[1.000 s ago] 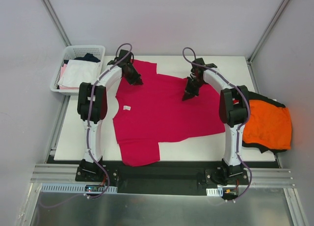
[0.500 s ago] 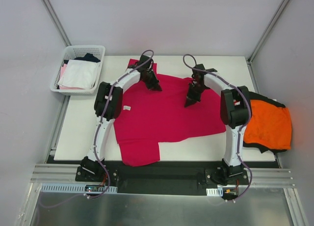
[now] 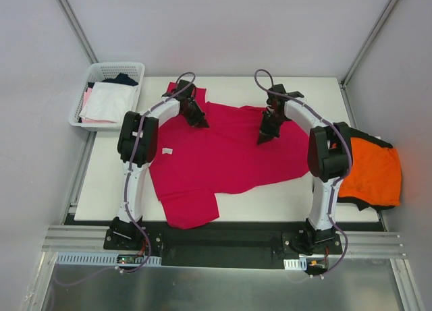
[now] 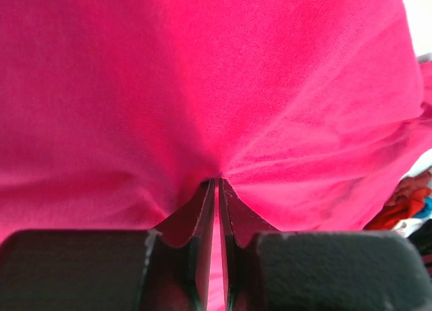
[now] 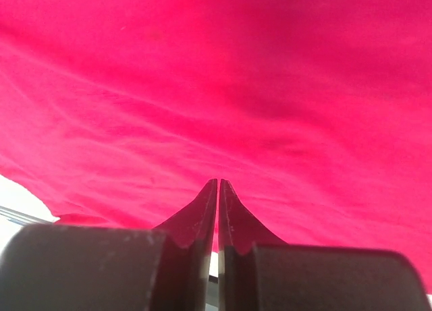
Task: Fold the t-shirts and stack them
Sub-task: Flatten the tshirt out
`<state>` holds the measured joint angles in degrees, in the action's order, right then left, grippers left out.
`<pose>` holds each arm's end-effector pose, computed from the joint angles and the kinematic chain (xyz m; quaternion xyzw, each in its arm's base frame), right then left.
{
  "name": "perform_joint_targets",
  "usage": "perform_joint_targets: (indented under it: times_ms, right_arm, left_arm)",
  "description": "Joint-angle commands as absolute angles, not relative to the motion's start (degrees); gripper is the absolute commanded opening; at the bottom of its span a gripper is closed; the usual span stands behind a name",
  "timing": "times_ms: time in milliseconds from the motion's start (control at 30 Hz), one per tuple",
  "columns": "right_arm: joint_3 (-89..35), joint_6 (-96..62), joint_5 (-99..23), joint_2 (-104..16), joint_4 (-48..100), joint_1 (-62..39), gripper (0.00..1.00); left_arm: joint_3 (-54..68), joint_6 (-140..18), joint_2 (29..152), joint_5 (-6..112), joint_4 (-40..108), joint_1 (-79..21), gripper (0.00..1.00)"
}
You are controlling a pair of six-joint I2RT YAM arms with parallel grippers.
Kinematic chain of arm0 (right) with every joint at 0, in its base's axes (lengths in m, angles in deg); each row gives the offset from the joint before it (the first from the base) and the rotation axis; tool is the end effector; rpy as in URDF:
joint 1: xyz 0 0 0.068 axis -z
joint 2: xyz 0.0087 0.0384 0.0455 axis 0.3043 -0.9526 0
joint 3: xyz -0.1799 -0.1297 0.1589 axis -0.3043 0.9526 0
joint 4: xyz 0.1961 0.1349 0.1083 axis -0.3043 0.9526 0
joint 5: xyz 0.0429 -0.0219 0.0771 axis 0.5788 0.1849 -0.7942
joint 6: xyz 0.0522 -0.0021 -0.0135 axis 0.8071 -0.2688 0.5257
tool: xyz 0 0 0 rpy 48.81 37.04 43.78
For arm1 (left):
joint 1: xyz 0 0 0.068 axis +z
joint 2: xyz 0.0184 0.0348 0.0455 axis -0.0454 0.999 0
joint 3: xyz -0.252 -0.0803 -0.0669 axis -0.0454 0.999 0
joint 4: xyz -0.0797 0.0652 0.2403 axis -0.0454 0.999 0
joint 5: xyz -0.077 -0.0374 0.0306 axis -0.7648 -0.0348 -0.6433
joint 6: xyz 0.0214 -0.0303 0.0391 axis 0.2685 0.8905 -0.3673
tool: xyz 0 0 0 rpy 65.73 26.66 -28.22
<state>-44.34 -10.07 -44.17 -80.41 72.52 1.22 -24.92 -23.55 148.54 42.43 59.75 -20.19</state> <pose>0.4045 0.1288 0.1985 -0.0426 0.9784 0.1590 0.1251 0.4825 -0.1650 0.1483 -0.2042 0.9153 -0.3007 0.1737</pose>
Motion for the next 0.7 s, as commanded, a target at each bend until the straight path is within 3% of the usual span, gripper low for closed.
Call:
perform_joint_targets:
  times_ms: [0,300,467,667]
  right_arm:
    - [-49.9,-11.1,-42.9,-81.3,73.9,1.2,0.09]
    - [-70.6,-5.3,-49.4,-93.9,70.9,10.1,0.33]
    - [-73.8,-2.0,-52.9,-97.9,64.2,16.2,0.36]
    - [-73.5,-2.3,-54.1,-100.0,58.6,20.2,0.36]
  left_arm:
    - [-21.4,-25.8,146.1,47.1,64.7,-19.3,0.08]
    - [-30.6,-27.8,145.7,40.0,64.7,-22.3,0.12]
    - [-31.0,-27.3,143.4,36.6,64.7,-25.7,0.13]
    - [-22.5,-29.5,137.9,34.6,64.4,-29.6,0.13]
